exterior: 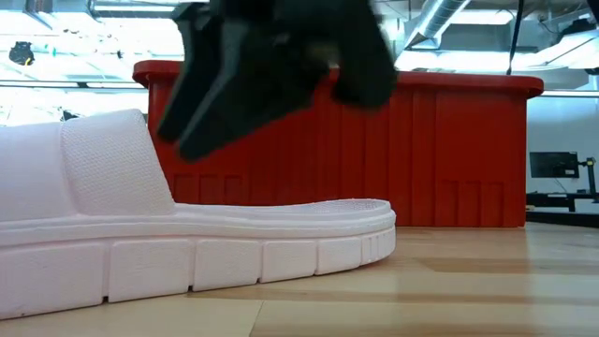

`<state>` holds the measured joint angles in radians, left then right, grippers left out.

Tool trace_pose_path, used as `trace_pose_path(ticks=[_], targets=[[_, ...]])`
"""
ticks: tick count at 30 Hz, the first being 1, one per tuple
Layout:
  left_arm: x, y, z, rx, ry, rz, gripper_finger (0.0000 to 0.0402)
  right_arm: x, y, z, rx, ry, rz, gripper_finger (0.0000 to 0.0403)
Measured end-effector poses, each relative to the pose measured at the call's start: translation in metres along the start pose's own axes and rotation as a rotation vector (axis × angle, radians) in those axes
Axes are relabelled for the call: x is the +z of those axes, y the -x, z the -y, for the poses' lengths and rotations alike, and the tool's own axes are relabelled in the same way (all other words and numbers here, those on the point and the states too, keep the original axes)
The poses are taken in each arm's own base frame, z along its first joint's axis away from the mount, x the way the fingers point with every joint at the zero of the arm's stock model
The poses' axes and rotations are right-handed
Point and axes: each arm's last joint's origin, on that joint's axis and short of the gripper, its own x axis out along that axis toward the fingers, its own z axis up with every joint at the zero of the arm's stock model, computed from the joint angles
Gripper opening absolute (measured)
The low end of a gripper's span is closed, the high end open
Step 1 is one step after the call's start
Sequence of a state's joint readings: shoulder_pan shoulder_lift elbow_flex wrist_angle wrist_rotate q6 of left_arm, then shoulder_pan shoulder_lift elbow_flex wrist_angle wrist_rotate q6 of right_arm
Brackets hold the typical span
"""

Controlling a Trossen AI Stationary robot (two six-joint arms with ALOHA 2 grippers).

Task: Pick and place slides into bin
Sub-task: Put the pink slide into the basket

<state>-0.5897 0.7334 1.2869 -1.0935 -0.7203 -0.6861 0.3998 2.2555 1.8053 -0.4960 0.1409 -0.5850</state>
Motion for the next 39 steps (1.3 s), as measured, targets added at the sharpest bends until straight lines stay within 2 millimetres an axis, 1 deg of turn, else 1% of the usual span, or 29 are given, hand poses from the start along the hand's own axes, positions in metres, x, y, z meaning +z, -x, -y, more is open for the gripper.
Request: trace_pose_path(ticks=[2,3,5,7,9,17,24,28,32,39], targets=[[0.0,0.0,0.0,-0.001,0.0,0.0,0.0135,0.005,-0.009,-0.003,-0.094,-0.006,0.003,0.016],[0.0,0.0,0.0,-0.001,0.0,-0.001,0.0135,0.006,-0.009,-0.003,-0.123,-0.008,-0.003,0.0159],[0.0,0.0,0.0,-0.001,0.0,-0.001,0.0135,0.011,-0.008,-0.005,-0.156,-0.006,0.007,0.0158],[0.0,0.0,0.0,-0.001,0.0,-0.001,0.0135,0.011,-0.011,-0.006,-0.164,-0.001,0.012,0.0157],[0.0,0.0,0.0,-0.001,0.0,-0.001,0.0135,0.008,-0.014,-0.008,-0.15,0.003,-0.005,0.0157],[0.0,-0.003,0.003,0.004,-0.015,-0.008,0.0135,0.011,-0.013,-0.011,-0.129,0.008,0.018,0.0158],[-0.001,-0.005,0.005,0.01,-0.025,-0.012,0.0135,0.016,-0.013,-0.014,-0.074,0.013,0.085,0.0159],[-0.001,-0.006,0.006,0.011,-0.028,-0.015,0.0135,0.016,-0.02,-0.019,-0.049,0.039,0.096,0.0159],[-0.001,-0.006,0.006,0.013,-0.03,-0.017,0.0135,0.019,-0.019,-0.018,-0.051,0.117,0.134,0.0159],[-0.001,-0.006,0.006,0.013,-0.041,-0.016,0.0135,0.023,-0.018,-0.003,-0.126,0.088,0.223,0.0159]])
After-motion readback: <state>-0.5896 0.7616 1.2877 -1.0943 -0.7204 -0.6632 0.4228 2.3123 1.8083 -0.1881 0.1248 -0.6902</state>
